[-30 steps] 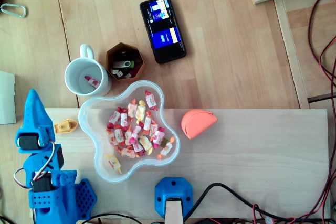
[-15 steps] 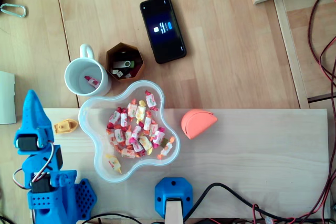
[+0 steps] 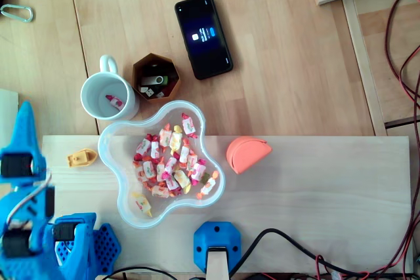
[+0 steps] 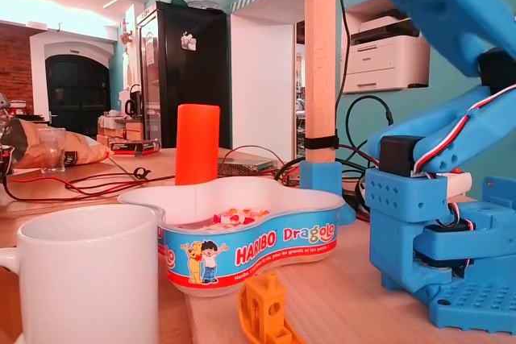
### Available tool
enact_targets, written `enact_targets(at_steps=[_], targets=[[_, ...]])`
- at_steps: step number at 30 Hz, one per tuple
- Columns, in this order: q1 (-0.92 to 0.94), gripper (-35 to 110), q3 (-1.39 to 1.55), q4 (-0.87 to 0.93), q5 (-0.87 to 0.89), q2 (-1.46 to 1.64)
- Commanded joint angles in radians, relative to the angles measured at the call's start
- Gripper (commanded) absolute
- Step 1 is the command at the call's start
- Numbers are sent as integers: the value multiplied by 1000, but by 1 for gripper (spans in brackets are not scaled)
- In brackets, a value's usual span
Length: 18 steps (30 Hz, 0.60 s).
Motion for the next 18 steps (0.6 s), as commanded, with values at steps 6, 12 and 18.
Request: enact_targets(at_steps=[6,12,18], targets=[[347,-3,-216,469,187,-21],[520,-3,-54,614,327,-63],[621,-3,44,614,512,-132]])
